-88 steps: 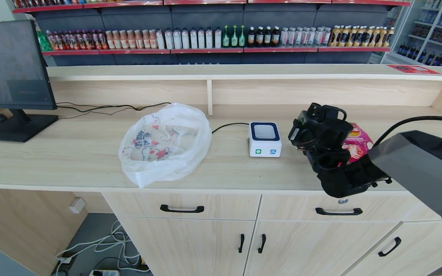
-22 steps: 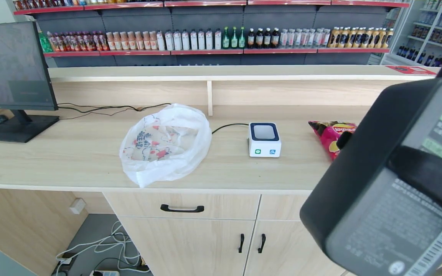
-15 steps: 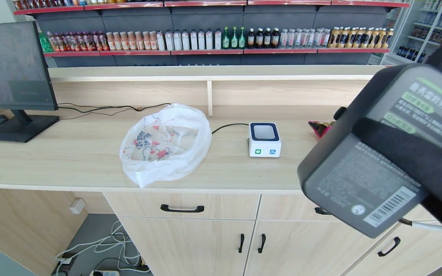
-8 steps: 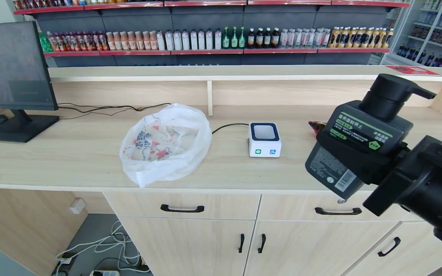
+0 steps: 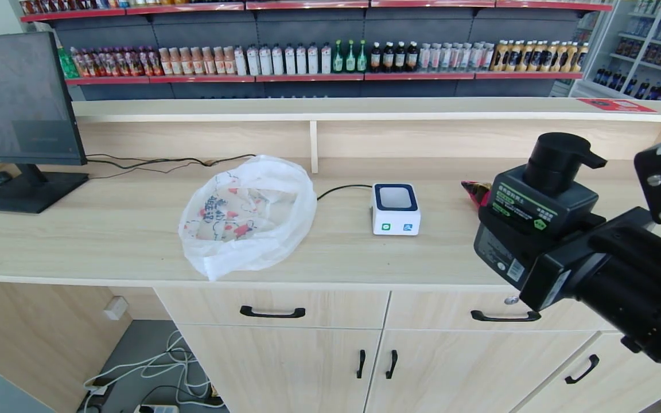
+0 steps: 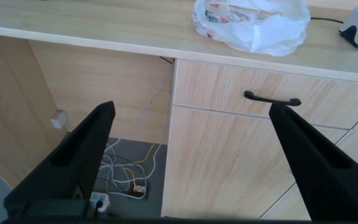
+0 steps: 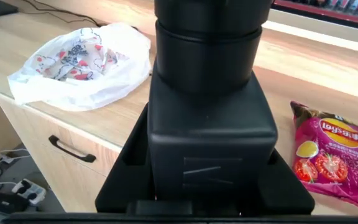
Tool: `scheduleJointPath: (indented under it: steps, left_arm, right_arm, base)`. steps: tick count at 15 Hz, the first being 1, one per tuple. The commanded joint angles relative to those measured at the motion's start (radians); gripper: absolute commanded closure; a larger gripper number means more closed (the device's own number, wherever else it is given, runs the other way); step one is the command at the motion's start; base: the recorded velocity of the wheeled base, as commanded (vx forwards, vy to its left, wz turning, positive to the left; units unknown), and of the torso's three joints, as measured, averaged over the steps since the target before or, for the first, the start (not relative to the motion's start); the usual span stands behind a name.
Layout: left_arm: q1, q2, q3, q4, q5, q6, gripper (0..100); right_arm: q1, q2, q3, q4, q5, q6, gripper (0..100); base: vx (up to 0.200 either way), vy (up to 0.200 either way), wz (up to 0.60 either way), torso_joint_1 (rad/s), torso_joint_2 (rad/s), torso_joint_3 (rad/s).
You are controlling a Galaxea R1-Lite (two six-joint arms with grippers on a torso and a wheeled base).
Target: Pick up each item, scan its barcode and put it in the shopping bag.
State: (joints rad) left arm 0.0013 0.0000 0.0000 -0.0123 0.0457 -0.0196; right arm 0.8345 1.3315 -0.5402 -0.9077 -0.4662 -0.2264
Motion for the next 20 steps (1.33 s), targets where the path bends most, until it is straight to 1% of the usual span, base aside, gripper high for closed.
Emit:
scheduleJointPath:
  steps: [1,2,4,5,6,7,8,9,10,11,12,13,15,18,20]
  left_arm:
    - [0.000,0.000,0.000,-0.001,0.000,0.000,0]
    - [0.000,0.000,0.000,0.000,0.000,0.000,0]
    - [0.000,0.000,0.000,0.000,0.000,0.000,0]
    - [-0.001,0.000,0.000,0.000,-0.001,0.003,0]
    - [-0.001,0.000,0.000,0.003,-0.003,0.021,0]
    - [-0.001,0.000,0.000,0.003,-0.004,0.029,0]
    - [-0.001,0.000,0.000,0.003,-0.004,0.027,0]
    - [-0.001,0.000,0.000,0.003,-0.004,0.027,0]
    - [-0.001,0.000,0.000,0.003,-0.004,0.027,0]
    - [0.000,0.000,0.000,0.003,-0.004,0.027,0]
    - [0.000,0.000,0.000,0.003,-0.004,0.027,0]
    - [-0.001,0.000,0.000,0.003,-0.004,0.027,0]
    - [0.000,0.000,0.000,0.003,-0.004,0.026,0]
    - [-0.001,0.000,0.000,0.003,-0.004,0.030,0]
    - [0.000,0.000,0.000,0.005,-0.004,0.023,0]
  right_arm:
    - [0.000,0.055,-0.032,-0.002,0.000,0.001,100]
    - [-0.008,0.064,-0.033,-0.002,0.004,0.013,100]
    - [-0.057,0.089,-0.024,0.000,0.015,0.081,100]
    - [-0.060,0.106,-0.021,0.001,0.026,0.119,100]
    - [-0.063,0.143,-0.029,-0.004,0.043,0.170,100]
    - [-0.069,0.181,-0.046,-0.008,0.047,0.213,100]
    - [-0.078,0.195,-0.055,-0.011,0.047,0.223,100]
    - [-0.115,0.239,-0.067,-0.040,0.057,0.254,100]
    - [-0.124,0.252,-0.066,-0.060,0.066,0.260,100]
    - [-0.149,0.270,-0.061,-0.099,0.104,0.256,100]
    - [-0.149,0.270,-0.061,-0.099,0.104,0.256,100]
    - [-0.184,0.281,-0.072,-0.116,0.152,0.242,100]
    - [-0.189,0.281,-0.057,-0.116,0.153,0.263,100]
    - [-0.209,0.308,-0.075,-0.117,0.153,0.274,100]
    - [-0.209,0.325,-0.080,-0.119,0.153,0.275,100]
  base:
    - [0.000,0.000,0.00,0.000,0.00,0.000]
    - [0.000,0.000,0.00,0.000,0.00,0.000]
    - [0.000,0.000,0.00,0.000,0.00,0.000]
    - [0.000,0.000,0.00,0.000,0.00,0.000]
    - [0.000,0.000,0.00,0.000,0.00,0.000]
    - [0.000,0.000,0.00,0.000,0.00,0.000]
    - [0.000,0.000,0.00,0.000,0.00,0.000]
    - [0.000,0.000,0.00,0.000,0.00,0.000]
    - [0.000,0.000,0.00,0.000,0.00,0.000]
    - [0.000,0.000,0.00,0.000,0.00,0.000]
    - [0.000,0.000,0.00,0.000,0.00,0.000]
    - [0.000,0.000,0.00,0.000,0.00,0.000]
    - [0.000,0.000,0.00,0.000,0.00,0.000]
    - [0.000,0.000,0.00,0.000,0.00,0.000]
    - [0.000,0.000,0.00,0.000,0.00,0.000]
